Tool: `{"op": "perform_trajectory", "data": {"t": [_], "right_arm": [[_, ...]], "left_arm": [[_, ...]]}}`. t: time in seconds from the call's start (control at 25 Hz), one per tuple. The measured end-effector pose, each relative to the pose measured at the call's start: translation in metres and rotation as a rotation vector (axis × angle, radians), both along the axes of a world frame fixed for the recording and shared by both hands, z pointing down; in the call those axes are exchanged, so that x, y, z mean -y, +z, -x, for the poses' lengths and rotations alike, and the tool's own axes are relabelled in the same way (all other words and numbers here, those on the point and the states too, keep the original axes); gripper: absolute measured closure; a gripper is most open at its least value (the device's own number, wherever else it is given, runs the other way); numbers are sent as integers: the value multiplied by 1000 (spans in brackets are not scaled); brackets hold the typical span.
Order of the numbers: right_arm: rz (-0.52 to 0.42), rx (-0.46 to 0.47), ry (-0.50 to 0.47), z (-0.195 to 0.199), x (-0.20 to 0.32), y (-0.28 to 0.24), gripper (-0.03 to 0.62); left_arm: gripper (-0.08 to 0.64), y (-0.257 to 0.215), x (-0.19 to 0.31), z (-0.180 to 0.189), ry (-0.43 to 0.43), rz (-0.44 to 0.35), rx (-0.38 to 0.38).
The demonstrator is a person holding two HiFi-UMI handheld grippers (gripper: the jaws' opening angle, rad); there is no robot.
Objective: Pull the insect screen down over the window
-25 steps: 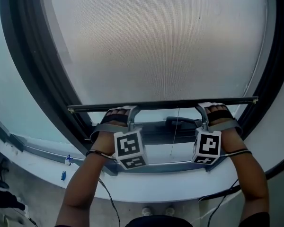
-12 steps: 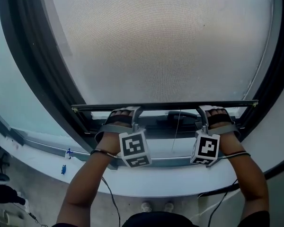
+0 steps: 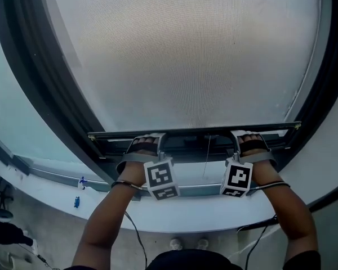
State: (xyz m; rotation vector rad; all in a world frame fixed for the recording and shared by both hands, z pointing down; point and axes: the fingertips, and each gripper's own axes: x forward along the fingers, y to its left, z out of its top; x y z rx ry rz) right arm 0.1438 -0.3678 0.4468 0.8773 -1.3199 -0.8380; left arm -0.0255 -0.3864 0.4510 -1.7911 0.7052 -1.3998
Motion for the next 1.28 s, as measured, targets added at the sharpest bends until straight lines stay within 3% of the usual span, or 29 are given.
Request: {"op": "perform_trajectory", "data": {"t": [0.2, 0.48, 0.8, 0.92, 1.12, 1.28], "right_arm": [[36, -6, 24, 1, -3, 20, 336], [-35, 55, 16, 8, 3, 17, 336], [-19, 47, 16, 7, 1, 17, 336], [25, 29, 38, 4, -4, 22, 336], [63, 51, 38, 7, -4, 39, 336], [92, 49, 42, 5, -8, 70, 336]], "left_arm": [[275, 24, 0, 3, -26, 9, 0], [275, 26, 0, 3, -43, 2, 4], [275, 26, -3, 5, -81, -3, 43], [275, 27, -7, 3, -84, 25, 9], [275, 44, -12, 3, -85, 69, 43], [275, 76, -13, -1, -75, 76, 27]]}}
